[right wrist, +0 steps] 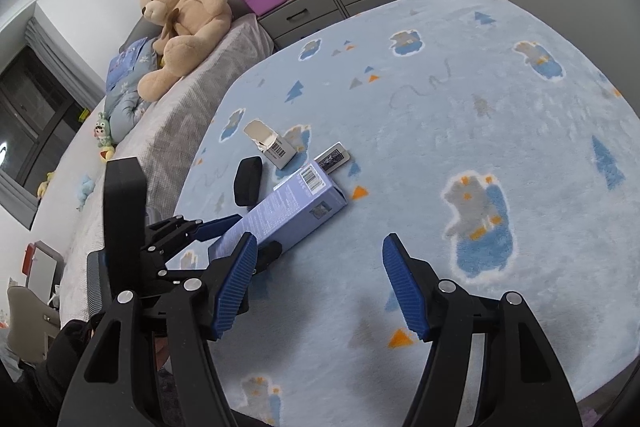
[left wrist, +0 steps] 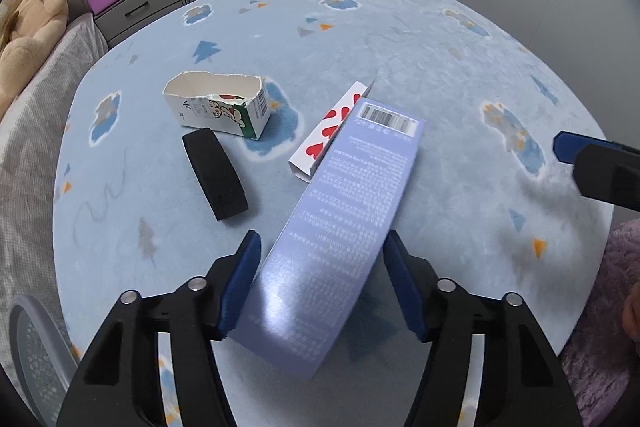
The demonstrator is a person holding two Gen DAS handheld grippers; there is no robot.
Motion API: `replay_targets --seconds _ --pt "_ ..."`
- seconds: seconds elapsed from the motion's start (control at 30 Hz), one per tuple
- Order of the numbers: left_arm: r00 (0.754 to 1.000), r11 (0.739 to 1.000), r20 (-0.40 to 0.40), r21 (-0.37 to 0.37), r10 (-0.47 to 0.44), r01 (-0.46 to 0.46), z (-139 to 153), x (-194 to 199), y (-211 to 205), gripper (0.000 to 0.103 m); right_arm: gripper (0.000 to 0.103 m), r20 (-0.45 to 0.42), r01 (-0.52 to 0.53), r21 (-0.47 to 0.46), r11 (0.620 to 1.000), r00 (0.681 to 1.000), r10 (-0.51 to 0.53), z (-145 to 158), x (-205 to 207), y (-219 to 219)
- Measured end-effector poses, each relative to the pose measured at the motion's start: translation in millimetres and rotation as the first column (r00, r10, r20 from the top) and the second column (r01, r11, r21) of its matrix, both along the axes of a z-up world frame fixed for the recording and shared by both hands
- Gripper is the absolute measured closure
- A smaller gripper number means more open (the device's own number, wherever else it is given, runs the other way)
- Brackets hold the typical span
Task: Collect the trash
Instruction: 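Grasp the lavender box lengthwise with the left tool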
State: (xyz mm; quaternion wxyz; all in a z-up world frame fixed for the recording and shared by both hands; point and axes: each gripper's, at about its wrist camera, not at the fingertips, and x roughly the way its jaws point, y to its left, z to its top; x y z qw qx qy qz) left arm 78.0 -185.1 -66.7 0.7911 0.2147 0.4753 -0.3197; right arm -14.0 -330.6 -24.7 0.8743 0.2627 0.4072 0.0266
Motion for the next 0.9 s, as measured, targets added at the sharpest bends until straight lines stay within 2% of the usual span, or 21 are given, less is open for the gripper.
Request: replay_targets --seconds 0.17,0.4,0.6,0.9 --pt "0.999 0.998 -0.032 -0.049 0.031 -0.032 5 -17 8 0.058 0.039 0.004 0.011 -0.012 1.0 1.0 -0.011 0 -1 -1" --pt "0.995 0.986 -0.06 -0.136 0.086 -0.093 18 -41 28 0.059 0.039 -0.005 0.023 -0.038 0.999 1.0 -0.023 -1 1 -2" --pt "0.986 0.967 -0.015 -0.191 0.168 -0.168 45 -44 58 0.059 0.039 -0.021 -0.007 -0.07 0.997 1.0 0.006 -2 12 10" --pt "0.943 0.926 0.102 -0.25 0.315 -0.283 88 -16 97 0.059 0.038 -0.045 -0.145 -0.15 0.978 0.989 0.14 -2 58 39"
